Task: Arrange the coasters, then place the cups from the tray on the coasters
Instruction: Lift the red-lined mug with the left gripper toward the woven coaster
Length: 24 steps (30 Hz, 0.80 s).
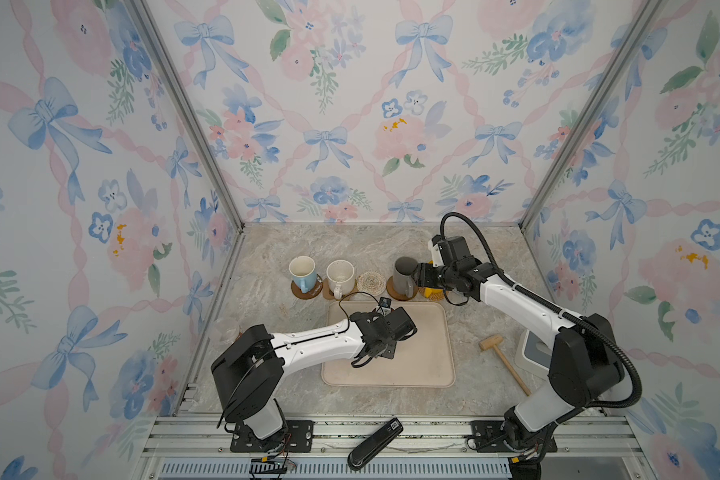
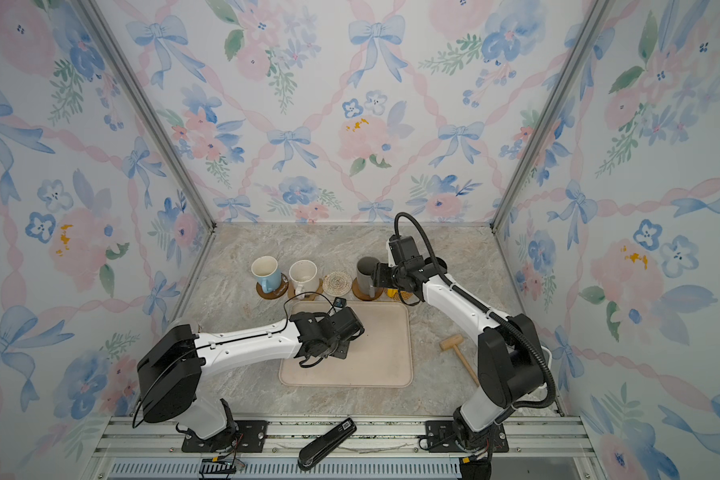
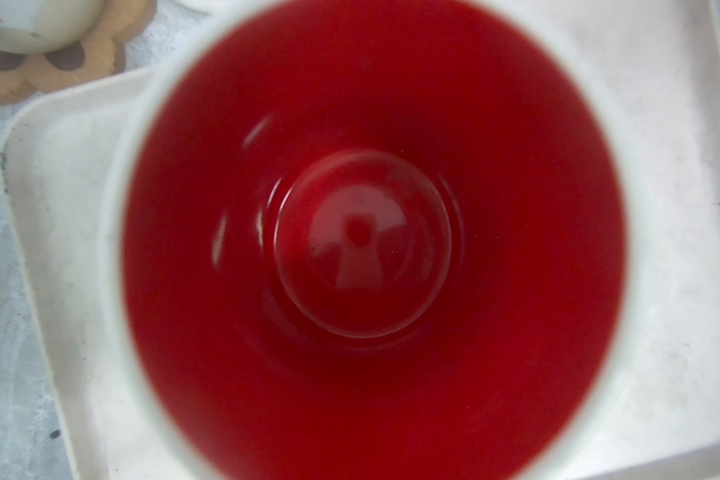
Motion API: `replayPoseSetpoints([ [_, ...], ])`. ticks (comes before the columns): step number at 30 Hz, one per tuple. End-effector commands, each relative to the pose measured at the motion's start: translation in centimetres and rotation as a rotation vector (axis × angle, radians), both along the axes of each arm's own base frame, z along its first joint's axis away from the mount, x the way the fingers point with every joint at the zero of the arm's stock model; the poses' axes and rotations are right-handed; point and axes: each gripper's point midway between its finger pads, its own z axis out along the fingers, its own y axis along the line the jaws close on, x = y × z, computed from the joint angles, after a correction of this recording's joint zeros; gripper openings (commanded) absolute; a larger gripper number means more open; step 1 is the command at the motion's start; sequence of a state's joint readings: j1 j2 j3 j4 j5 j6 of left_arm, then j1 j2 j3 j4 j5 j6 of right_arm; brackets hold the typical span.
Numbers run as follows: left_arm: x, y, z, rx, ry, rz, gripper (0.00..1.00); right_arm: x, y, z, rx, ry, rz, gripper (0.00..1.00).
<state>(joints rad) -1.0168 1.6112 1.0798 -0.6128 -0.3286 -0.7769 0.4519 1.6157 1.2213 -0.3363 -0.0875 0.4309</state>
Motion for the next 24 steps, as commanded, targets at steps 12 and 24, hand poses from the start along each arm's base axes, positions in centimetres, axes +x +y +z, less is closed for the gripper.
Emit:
replayPoseSetpoints([
  [12,7.8,1.0,5.0,0.055,-0.178,0.01,0.0,-0.7,-0.8,2.1,0.034,-0.049,-0.008,0.63],
  [24,13.3,1.3,4.9,0.103,-0.2,0.057,0.0,-0.9,-1.5,2.6,0.04,-0.061,-0.02,0.63],
])
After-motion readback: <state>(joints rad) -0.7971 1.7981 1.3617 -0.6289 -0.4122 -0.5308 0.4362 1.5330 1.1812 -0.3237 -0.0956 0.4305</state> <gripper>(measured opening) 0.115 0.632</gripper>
